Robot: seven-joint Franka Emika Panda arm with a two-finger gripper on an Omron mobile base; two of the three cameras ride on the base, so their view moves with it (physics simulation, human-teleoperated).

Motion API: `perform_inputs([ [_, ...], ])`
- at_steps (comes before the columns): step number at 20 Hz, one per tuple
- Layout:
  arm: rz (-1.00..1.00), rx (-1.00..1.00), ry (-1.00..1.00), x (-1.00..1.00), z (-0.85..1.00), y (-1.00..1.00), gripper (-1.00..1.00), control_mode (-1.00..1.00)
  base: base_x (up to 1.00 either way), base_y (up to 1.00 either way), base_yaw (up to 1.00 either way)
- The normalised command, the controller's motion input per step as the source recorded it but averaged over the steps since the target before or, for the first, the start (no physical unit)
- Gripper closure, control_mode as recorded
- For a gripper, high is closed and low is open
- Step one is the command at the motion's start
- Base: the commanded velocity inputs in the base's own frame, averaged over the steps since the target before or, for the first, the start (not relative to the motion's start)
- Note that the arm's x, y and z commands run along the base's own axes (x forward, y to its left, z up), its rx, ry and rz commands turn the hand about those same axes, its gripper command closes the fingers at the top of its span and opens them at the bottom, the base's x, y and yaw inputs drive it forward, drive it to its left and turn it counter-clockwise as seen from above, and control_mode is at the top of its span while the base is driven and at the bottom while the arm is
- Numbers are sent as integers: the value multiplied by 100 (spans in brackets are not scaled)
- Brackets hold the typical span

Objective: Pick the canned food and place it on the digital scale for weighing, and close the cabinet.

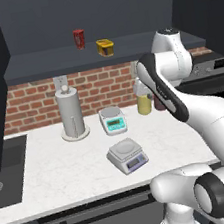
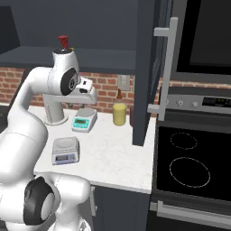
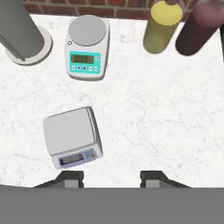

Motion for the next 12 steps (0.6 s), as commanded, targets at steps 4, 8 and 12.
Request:
perform_inputs([
  [4,1,0,-1,-37,0,1,-100,-100,0,0,0],
  [8,0,6,-16,-73,2,13,-100,-100,0,0,0],
  [12,0,2,-21,-38,15,24,-100,-100,0,0,0],
])
